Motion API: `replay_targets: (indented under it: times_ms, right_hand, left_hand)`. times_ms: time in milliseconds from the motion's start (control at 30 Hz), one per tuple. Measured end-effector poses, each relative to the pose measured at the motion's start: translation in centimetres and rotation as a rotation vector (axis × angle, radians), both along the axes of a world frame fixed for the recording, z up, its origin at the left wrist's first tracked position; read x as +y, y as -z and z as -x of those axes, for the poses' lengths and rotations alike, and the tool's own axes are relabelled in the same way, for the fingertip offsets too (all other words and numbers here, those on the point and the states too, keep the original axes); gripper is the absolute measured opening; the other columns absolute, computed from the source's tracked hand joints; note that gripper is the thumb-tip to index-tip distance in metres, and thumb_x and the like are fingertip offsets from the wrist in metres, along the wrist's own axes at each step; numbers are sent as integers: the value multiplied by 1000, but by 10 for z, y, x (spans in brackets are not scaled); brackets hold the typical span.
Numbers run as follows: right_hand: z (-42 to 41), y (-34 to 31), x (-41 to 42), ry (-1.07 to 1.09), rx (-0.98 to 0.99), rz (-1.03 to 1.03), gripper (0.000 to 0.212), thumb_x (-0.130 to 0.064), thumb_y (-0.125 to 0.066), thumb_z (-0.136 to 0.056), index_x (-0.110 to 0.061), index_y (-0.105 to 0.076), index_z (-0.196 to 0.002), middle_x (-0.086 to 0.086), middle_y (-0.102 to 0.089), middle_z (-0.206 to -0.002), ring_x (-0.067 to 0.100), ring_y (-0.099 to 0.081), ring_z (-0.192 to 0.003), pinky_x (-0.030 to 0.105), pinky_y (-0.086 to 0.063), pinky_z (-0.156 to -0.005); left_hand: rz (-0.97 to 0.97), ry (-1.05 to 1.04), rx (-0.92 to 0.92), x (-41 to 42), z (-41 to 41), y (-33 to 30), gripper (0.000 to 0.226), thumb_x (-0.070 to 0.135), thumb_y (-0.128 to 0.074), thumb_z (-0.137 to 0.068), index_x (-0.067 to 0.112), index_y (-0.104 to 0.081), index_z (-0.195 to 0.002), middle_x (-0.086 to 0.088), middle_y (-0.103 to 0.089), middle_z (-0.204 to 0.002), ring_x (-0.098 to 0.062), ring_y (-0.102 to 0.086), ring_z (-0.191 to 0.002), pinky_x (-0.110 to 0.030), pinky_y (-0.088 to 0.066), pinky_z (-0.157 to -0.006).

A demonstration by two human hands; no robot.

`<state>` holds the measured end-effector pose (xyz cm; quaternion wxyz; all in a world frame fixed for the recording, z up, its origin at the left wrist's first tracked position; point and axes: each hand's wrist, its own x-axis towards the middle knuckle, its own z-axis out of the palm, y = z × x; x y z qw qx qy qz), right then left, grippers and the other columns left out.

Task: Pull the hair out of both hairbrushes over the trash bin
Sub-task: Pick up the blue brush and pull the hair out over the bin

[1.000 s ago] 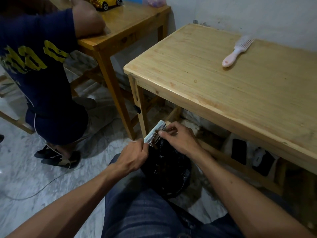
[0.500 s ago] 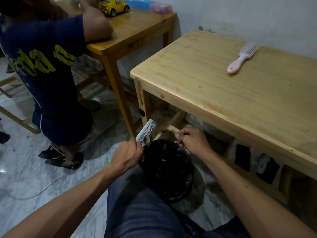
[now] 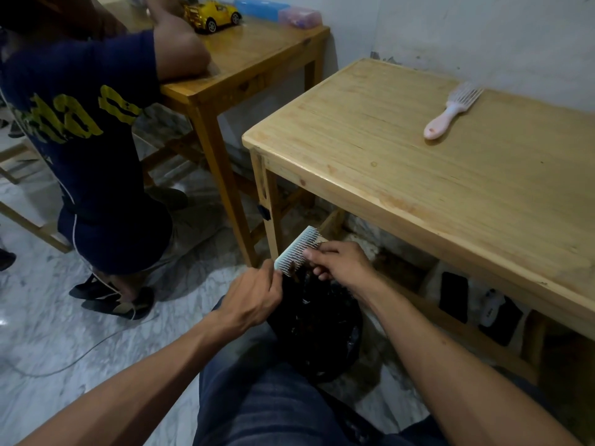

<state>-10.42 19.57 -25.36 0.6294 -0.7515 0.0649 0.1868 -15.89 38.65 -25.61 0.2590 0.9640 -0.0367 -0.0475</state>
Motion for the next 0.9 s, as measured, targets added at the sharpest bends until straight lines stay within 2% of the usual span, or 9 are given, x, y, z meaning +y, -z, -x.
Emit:
replay_targets:
  times_ms: [133, 200, 300, 367, 467, 567, 733, 800, 900]
  right_hand:
    - [-3, 5, -20, 54, 17, 88, 9, -17, -78, -89, -20, -79, -80, 2, -73, -72, 12, -63, -66, 24, -53, -61]
    - [-2, 6, -23, 10, 28, 142, 7, -14, -73, -93, -18, -79, -94, 2, -74, -81, 11, -65, -70, 24, -54, -62]
    - [1, 7, -15, -104, 69, 69, 46, -1, -71, -86, -17, -64, -129, 5, -72, -106, 18, -71, -85, 28, -58, -63]
    - [3, 8, -8, -133, 85, -31, 57, 0, -74, -75, -13, -59, -128, 8, -71, -116, 27, -73, -93, 33, -61, -69]
    - [5, 8, -6, -233, 65, -122, 31, -8, -78, -81, -14, -71, -111, 5, -79, -102, 23, -75, -88, 32, -60, -74]
    - [6, 9, -8, -244, 2, -69, 9, -12, -73, -92, -16, -79, -98, 1, -78, -78, 9, -68, -67, 23, -56, -65]
    - [6, 2, -20, -38, -26, -120, 13, -6, -71, -92, -16, -80, -92, 0, -76, -74, 7, -63, -61, 16, -55, -57]
    - [6, 2, -25, -27, -18, -96, 13, -6, -70, -93, -11, -80, -99, 3, -77, -79, 8, -65, -64, 16, -56, -60]
    - [9, 10, -20, -165, 40, 68, 24, -13, -69, -96, -10, -74, -120, 7, -77, -96, 16, -72, -76, 24, -61, -65]
  left_hand:
    - [4, -79, 12, 12, -4, 4, 30, 39, -31, -105, 20, -49, -90, -2, -60, -69, -19, -56, -58, -35, -40, -53]
    - [16, -61, 29, 12, -5, 3, 29, 38, -33, -105, 21, -49, -88, -3, -61, -69, -17, -55, -57, -29, -36, -50]
    - [43, 48, 17, 4, -2, -5, 28, 34, -37, -107, 31, -43, -79, 2, -54, -62, -10, -49, -51, -19, -36, -46]
    - [64, 102, -1, -2, -1, -9, 32, 31, -40, -107, 33, -40, -75, 4, -51, -57, -9, -47, -48, -18, -41, -49]
    - [65, 95, -42, 1, -6, -7, 32, 32, -39, -106, 33, -39, -74, 3, -51, -57, -11, -49, -49, -20, -27, -46]
    - [68, 49, -54, 14, -11, -1, 28, 39, -34, -104, 29, -47, -81, 2, -52, -59, -14, -50, -50, -27, -30, -49]
    - [-63, -146, -9, 33, -15, 13, 30, 38, -33, -105, 19, -51, -92, 0, -56, -68, -17, -52, -56, -33, -30, -50]
    - [-70, -182, 11, 36, -15, 16, 28, 37, -33, -106, 18, -52, -95, 2, -55, -68, -14, -51, -57, -30, -29, -48]
    - [-44, -152, 6, 31, -12, 15, 32, 36, -34, -105, 14, -56, -98, 2, -56, -67, -15, -52, -56, -31, -31, -49]
